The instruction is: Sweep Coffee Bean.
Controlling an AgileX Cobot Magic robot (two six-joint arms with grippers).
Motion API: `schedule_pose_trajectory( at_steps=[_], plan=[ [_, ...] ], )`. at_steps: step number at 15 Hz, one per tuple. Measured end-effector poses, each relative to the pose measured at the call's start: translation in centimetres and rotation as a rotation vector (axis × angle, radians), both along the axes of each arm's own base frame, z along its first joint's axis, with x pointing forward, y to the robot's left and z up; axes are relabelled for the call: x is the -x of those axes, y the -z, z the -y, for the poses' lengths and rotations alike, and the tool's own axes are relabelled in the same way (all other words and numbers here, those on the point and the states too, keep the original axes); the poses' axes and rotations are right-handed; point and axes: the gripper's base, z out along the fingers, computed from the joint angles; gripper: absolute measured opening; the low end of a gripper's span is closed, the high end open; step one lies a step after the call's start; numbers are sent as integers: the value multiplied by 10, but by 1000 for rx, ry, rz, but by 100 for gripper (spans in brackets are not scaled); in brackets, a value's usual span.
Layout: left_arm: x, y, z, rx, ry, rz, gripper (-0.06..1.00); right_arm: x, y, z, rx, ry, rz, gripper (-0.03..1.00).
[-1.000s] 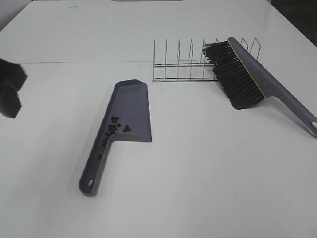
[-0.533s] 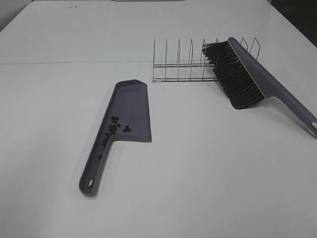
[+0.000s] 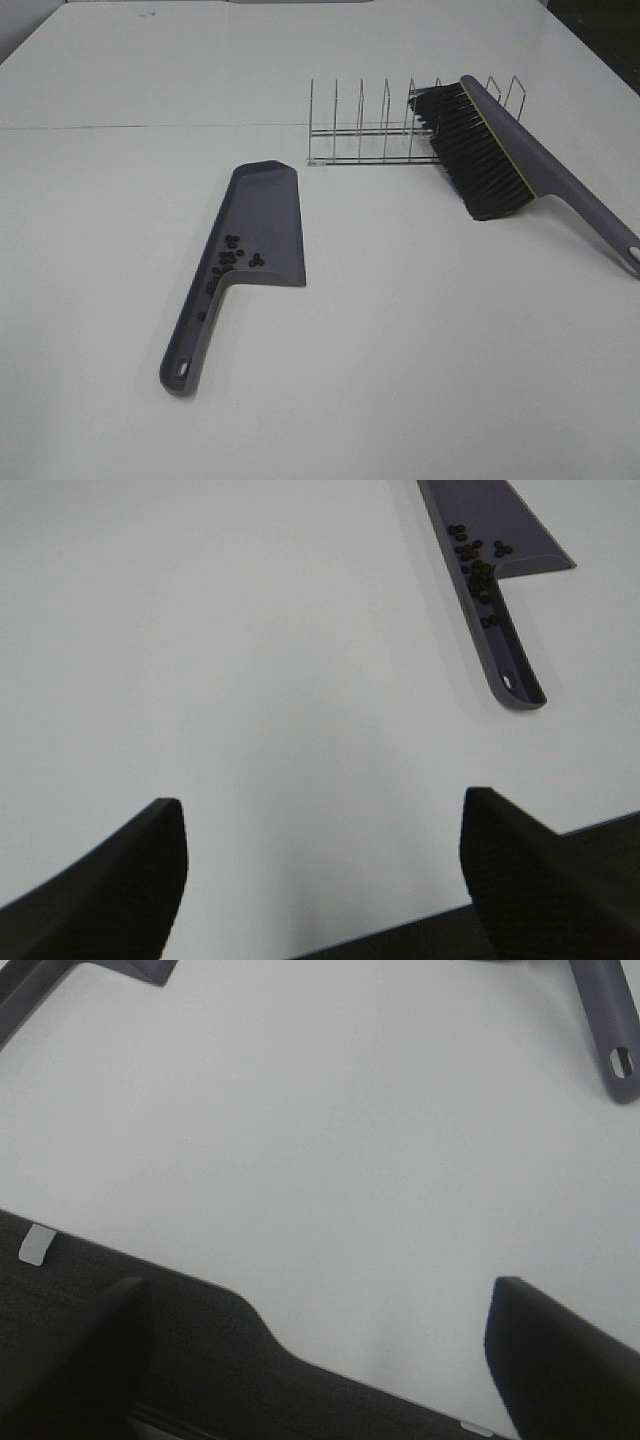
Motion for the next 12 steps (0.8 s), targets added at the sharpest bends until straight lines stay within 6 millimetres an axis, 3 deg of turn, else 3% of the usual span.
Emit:
schedule_pose_trajectory(
  at_steps=[3,12],
  plan=[
    [-2,2,2,13,33,78,71,0,0,0,0,0,0,79],
    [-1,3,8,57,79,63,71,0,0,0,0,0,0,79]
  ],
)
